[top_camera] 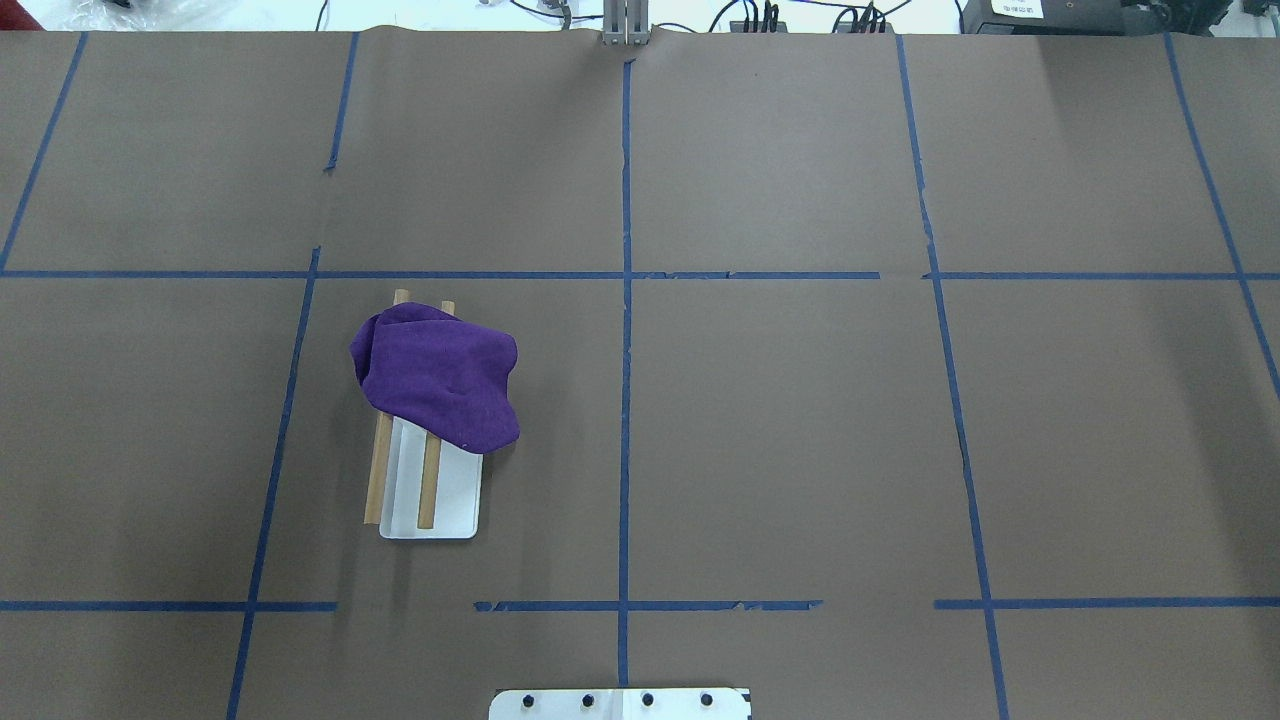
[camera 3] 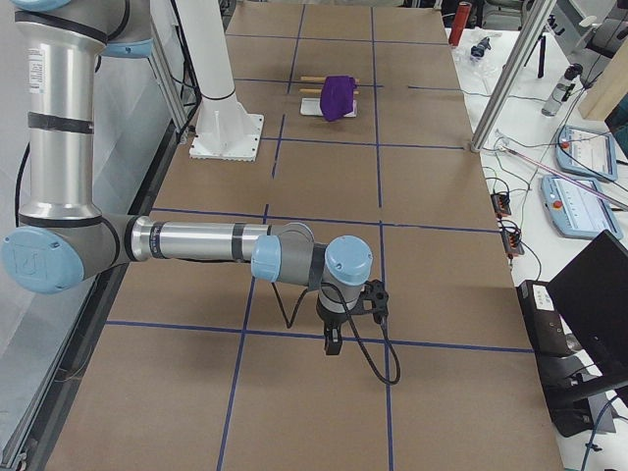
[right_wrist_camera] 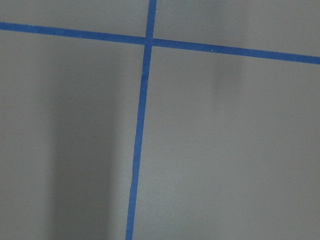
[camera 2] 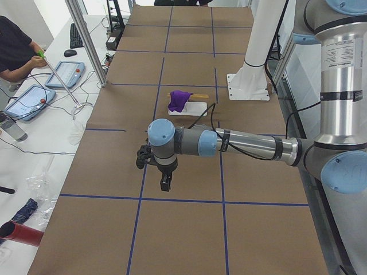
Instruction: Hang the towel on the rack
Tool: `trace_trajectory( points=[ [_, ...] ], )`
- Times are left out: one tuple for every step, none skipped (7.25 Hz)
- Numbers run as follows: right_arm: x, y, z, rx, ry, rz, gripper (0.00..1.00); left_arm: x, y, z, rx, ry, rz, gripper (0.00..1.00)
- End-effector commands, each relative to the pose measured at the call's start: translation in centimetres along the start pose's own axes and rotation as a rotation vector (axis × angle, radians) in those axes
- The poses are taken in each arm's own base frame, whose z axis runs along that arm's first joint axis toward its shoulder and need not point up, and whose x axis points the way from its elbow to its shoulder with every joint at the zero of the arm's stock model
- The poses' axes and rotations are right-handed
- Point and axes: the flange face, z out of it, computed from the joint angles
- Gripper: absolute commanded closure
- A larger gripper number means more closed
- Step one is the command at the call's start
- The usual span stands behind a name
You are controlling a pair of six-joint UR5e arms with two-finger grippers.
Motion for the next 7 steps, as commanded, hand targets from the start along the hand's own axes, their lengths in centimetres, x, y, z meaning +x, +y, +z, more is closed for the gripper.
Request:
trace_trajectory(
  points=[
    [0.1,0.2,0.1,-0.003,0.001,0.001,0.00,0.5,-0.2,-0.3,0.005,0.000,0.010,0.00],
    [0.2,0.3,0.3,-0.005,0.000,0.004,0.00,0.7,-0.1,-0.6,0.011,0.000,0.013,0.00],
    [0.7,1.0,1.0,-0.021,-0.004,0.021,0.00,0.3,0.1,-0.2,0.001,0.000,0.002,0.00],
    [1.0,1.6,1.5,-0.029,-0.005,0.030,0.00,0.0,0.1,0.1,-0.006,-0.001,-0.003,0.00],
    [0.8,1.5,1.3,-0.019,-0.005,0.027,0.00,-0.6,0.0,0.7,-0.016,-0.001,-0.014,0.00],
    [0.6,1.3,1.3,-0.020,-0.005,0.024,0.00,-1.1,-0.1,1.3,-0.029,0.001,-0.025,0.00],
    [0.4,1.2,1.4,-0.022,-0.004,0.021,0.00,-1.3,-0.2,1.6,-0.035,0.001,-0.028,0.00]
  ],
)
